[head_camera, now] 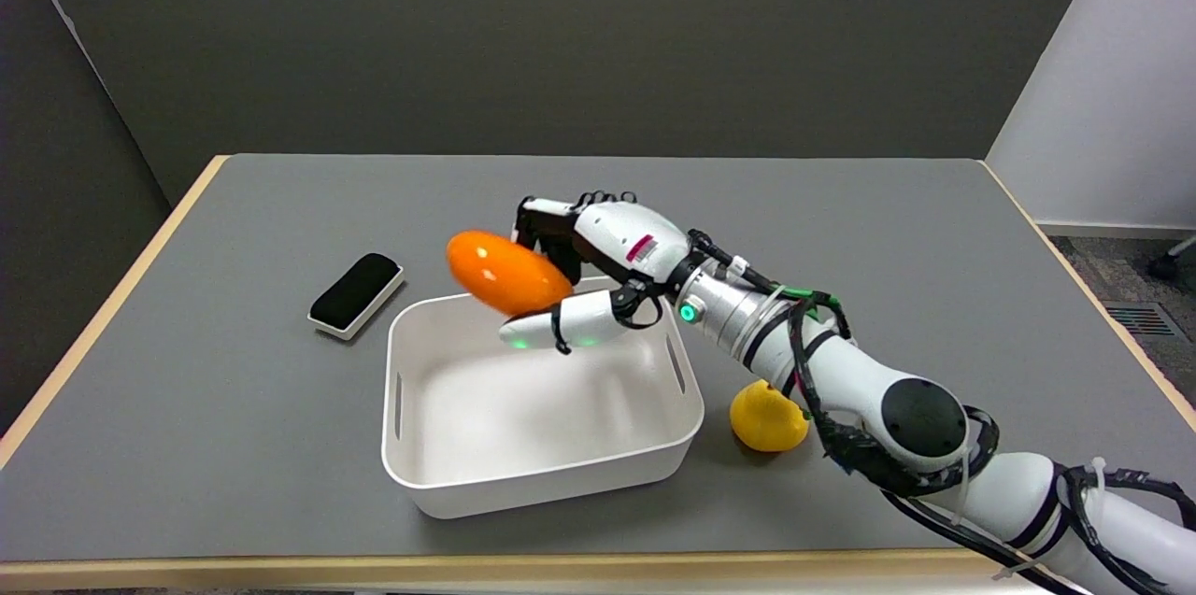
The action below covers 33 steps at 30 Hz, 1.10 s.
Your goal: Place mango into white box.
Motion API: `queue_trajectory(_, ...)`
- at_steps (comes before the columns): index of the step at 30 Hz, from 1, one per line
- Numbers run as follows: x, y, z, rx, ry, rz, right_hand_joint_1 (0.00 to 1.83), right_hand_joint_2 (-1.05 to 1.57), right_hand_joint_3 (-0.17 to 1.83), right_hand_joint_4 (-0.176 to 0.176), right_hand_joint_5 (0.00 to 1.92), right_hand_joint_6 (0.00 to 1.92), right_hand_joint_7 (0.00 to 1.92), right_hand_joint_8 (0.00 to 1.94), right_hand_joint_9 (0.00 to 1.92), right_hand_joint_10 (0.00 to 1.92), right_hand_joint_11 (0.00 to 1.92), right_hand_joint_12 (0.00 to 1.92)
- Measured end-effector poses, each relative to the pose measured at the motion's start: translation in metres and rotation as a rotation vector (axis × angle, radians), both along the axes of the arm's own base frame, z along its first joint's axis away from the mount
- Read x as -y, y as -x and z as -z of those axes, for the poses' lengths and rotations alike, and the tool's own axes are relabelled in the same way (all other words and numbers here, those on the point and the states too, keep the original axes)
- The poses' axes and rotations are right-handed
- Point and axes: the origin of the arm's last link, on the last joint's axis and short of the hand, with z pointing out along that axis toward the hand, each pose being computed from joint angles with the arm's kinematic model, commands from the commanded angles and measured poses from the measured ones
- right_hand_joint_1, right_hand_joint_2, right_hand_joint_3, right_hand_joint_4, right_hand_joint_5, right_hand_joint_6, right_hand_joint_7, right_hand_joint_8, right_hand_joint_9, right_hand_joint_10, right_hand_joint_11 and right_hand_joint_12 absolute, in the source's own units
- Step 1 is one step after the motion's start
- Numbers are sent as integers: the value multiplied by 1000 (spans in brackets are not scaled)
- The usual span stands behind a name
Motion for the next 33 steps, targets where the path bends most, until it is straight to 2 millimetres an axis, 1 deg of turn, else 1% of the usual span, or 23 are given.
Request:
queue_trajectory(3,-2,0,2,29,-41,25,903,1134,375,53,644,1561,660,1803,808,1380,347,1921)
queue_trajectory(5,-3,0,2,49,-69,39,922,1169,325,-2,632,1572,642,1815,816,1331,315,1921)
queue_trajectory(6,-4,-1,2,61,-84,47,929,1204,293,-49,605,1605,579,1846,783,1357,182,1921)
queue_trajectory(7,-4,-1,2,72,-96,52,932,1215,284,-67,595,1617,554,1858,767,1377,138,1921)
queue_trajectory(8,-5,-2,3,85,-110,59,936,1219,281,-76,590,1621,541,1862,758,1393,124,1921)
queue_trajectory(9,-6,-3,2,99,-124,65,985,1274,201,-107,563,1578,541,1889,730,1411,108,1921)
queue_trajectory(10,-6,-3,2,108,-136,69,1050,1346,93,-145,528,1517,545,1922,695,1429,91,1921)
queue_trajectory(11,-7,-4,2,116,-145,73,1025,1352,95,-128,514,1552,499,1920,661,1484,60,1917)
queue_trajectory(12,-7,-4,1,125,-154,75,934,1309,178,-71,517,1656,418,1890,628,1563,20,1911)
queue_trajectory(13,-8,-5,1,133,-164,78,835,1187,346,-35,468,1473,351,1694,545,1518,-1,1910)
queue_trajectory(14,-8,-5,1,139,-170,79,736,996,585,-23,370,1020,302,1348,417,1354,-1,1915)
queue_trajectory(15,-9,-5,0,151,-180,83,628,788,846,-9,264,525,249,970,277,1174,-1,1921)
queue_trajectory(17,-10,-5,-2,173,-198,89,554,767,853,3,191,373,239,554,209,920,-1,1802)
queue_trajectory(19,-10,-4,-4,201,-218,98,399,648,975,17,73,296,89,120,45,537,-1,1339)
queue_trajectory(20,-11,-4,-4,215,-228,102,373,644,977,17,52,303,40,142,20,415,-1,1157)
queue_trajectory(21,-11,-3,-6,228,-236,104,353,642,977,16,36,309,2,160,1,322,-1,1016)
queue_trajectory(22,-11,-2,-6,240,-246,105,361,636,979,20,31,307,-1,140,-1,276,-1,963)
queue_trajectory(23,-12,-2,-8,252,-256,104,370,631,981,24,28,304,-1,118,-1,240,-1,925)
queue_trajectory(25,-12,-1,-10,268,-269,98,357,625,892,25,42,300,-1,94,-1,195,-1,911)
queue_trajectory(26,-13,-1,-11,280,-280,89,364,616,894,24,40,308,-1,86,0,178,-1,884)
queue_trajectory(28,-14,0,-13,295,-291,74,395,594,967,21,25,337,0,76,2,161,-1,811)
queue_trajectory(32,-15,1,-20,338,-304,34,376,588,958,19,31,350,6,89,2,172,-1,806)
queue_trajectory(33,-15,1,-22,351,-303,22,360,609,908,20,44,330,3,110,1,177,-1,807)
